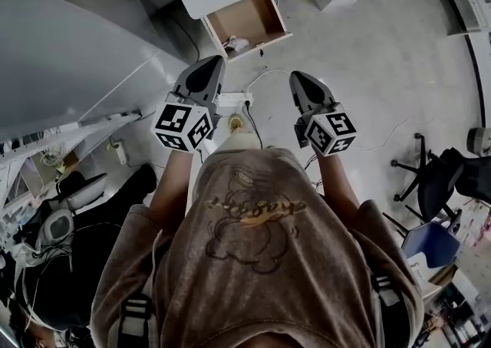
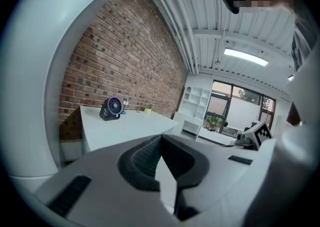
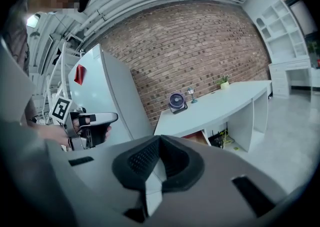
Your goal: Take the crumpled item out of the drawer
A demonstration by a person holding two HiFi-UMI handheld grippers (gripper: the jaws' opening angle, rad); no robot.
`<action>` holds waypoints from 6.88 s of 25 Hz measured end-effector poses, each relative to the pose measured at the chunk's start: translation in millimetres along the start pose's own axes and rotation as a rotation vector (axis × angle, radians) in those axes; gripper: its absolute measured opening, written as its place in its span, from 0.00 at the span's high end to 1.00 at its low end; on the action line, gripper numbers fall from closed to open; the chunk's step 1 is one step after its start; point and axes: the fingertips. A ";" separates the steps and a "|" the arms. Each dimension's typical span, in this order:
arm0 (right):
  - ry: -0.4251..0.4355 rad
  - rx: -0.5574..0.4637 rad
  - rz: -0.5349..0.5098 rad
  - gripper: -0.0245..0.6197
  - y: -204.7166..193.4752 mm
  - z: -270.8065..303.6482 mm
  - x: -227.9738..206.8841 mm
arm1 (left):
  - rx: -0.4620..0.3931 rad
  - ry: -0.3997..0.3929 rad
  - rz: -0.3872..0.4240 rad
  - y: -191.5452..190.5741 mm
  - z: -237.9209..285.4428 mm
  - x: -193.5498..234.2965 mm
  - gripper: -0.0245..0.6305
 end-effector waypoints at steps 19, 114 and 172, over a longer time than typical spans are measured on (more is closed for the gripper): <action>-0.025 0.015 0.023 0.97 5.7 61.0 -29.2 | 0.066 -0.036 -0.021 -24.2 58.1 42.1 0.95; 0.084 0.210 0.030 0.97 -141.1 211.3 -177.4 | 0.728 -0.069 0.203 -340.0 243.2 163.1 0.46; 0.078 0.229 0.075 0.97 -148.6 199.9 -183.3 | 1.184 -0.171 0.585 -381.6 270.4 163.4 0.89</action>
Point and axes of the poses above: the fingertips, and each gripper's own axes: z forward along the fingers, x to its left, y out of its top, and after that the axes turned 1 degree about z, right-handed
